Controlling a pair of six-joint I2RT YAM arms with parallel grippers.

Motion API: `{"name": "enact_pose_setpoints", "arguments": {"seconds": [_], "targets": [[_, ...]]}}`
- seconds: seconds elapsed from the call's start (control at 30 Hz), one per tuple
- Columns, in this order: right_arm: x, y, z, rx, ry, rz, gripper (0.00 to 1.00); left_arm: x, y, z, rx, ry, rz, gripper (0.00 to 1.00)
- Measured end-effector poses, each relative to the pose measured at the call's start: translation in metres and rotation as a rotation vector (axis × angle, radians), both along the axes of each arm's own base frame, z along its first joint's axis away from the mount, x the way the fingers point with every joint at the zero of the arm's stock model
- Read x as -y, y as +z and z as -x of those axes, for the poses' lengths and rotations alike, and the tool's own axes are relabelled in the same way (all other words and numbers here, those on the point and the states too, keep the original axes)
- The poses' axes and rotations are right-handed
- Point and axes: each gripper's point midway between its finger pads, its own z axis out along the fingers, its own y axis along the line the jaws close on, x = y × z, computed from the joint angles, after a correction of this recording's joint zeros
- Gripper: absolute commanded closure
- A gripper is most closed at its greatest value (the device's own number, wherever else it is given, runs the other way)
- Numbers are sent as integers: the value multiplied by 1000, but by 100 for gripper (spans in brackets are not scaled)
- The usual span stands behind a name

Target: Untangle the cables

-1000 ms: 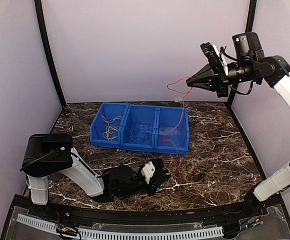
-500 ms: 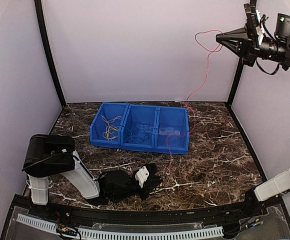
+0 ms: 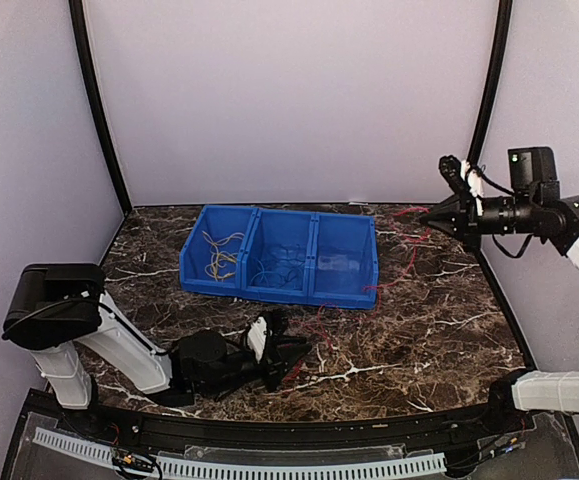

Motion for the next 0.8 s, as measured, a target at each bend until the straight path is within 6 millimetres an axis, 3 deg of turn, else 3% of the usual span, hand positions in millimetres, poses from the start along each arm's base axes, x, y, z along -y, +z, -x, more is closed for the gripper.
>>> {"name": "enact_pose_setpoints", "arguments": {"seconds": [0.1, 0.23, 0.3, 0.47, 0.6, 0.8], "targets": [[8, -49, 11, -59, -5, 71, 99, -6, 10, -2, 8, 20, 21, 83], [13, -98, 20, -104, 10, 165, 67, -16, 15, -5, 13, 53, 27, 80], [11, -119, 23, -126, 31, 215, 56, -19, 18, -7, 15, 71, 31, 79], [-7, -143, 32, -153, 100, 276, 41, -25, 24, -13, 3, 121, 43, 77], [-42, -151, 53, -132, 224, 292, 38, -31, 23, -19, -29, 170, 49, 75], [-80, -197, 62, -272, 327, 347, 30, -41, 12, -27, -106, 243, 36, 56]]}}
